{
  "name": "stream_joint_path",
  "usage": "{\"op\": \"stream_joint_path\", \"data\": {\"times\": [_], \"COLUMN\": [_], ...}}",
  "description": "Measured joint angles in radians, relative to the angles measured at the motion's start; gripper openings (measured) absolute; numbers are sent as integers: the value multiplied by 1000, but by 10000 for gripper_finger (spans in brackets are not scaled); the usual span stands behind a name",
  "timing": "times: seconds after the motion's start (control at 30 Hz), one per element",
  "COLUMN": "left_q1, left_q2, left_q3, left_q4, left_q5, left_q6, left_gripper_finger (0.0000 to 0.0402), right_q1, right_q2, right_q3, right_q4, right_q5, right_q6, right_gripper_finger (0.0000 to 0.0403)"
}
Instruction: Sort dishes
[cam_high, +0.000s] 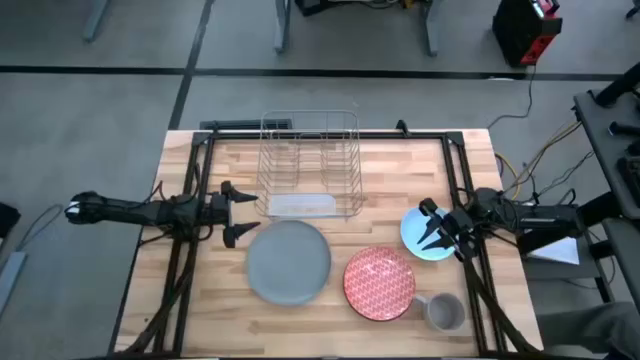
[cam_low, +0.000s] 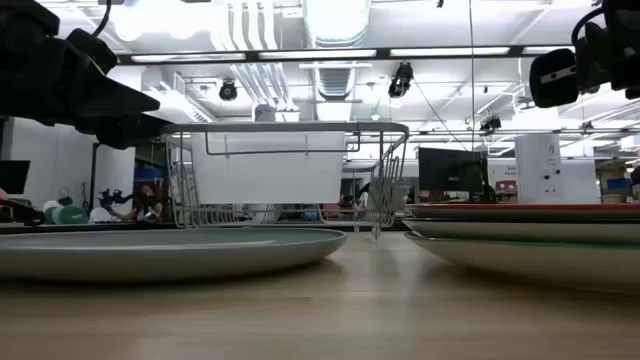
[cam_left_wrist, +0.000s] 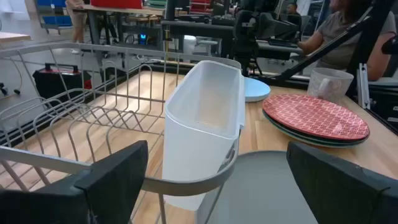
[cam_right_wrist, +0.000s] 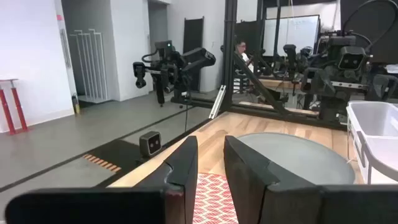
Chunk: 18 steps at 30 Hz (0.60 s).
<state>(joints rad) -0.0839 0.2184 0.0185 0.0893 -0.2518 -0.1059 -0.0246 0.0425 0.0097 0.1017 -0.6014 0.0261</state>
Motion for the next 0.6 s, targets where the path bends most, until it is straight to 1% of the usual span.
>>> {"op": "stream_joint_path", "data": {"times": [0.13,0.47,0.6], "left_q1": [0,0,0], "left_q2": [0,0,0], "left_q3": [0,0,0], "left_q4": [0,0,0], "left_q5": [0,0,0], "left_q6": [0,0,0], "left_gripper_finger": [374,374,374], "right_q1": [0,0,0], "right_q2": [0,0,0], "right_q3": [0,0,0], "right_q4": [0,0,0], "right_q5": [0,0,0], "right_q6": [0,0,0], "right_gripper_finger": [68,45,44]}}
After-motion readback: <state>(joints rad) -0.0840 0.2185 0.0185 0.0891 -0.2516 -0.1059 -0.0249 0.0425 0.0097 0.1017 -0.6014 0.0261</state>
